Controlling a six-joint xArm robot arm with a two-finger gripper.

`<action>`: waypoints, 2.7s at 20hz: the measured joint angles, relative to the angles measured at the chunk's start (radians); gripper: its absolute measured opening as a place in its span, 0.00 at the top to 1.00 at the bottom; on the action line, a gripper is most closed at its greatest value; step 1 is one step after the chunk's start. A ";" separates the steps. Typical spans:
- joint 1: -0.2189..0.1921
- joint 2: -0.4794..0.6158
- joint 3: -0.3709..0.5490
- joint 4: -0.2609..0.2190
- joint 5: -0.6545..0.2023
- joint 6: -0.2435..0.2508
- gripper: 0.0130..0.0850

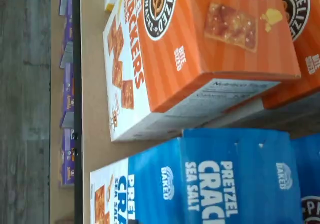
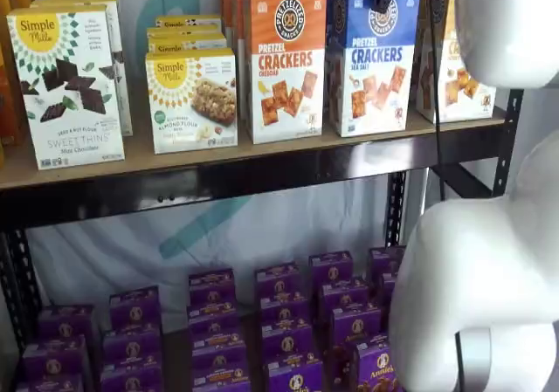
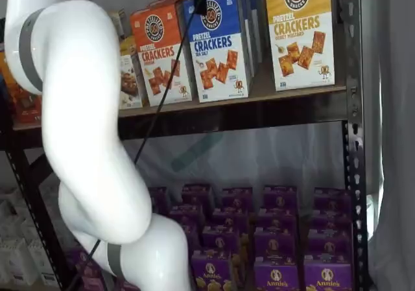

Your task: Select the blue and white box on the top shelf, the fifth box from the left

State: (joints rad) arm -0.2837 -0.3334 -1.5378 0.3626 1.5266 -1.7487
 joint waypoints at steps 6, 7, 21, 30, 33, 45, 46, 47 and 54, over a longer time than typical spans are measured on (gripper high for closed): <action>0.012 0.027 -0.031 -0.035 0.028 0.002 0.00; 0.013 0.029 -0.034 -0.039 0.031 0.002 0.00; 0.040 0.067 -0.094 -0.119 0.113 0.010 0.00; 0.081 0.072 -0.094 -0.183 0.151 0.031 0.00; 0.089 0.059 -0.070 -0.186 0.133 0.036 0.00; 0.104 0.040 -0.024 -0.205 0.105 0.042 0.11; 0.104 0.039 -0.023 -0.204 0.104 0.042 0.11; 0.104 0.038 -0.020 -0.204 0.102 0.042 0.17; 0.102 0.034 -0.011 -0.200 0.093 0.040 0.22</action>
State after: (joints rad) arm -0.1818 -0.2999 -1.5490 0.1629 1.6196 -1.7086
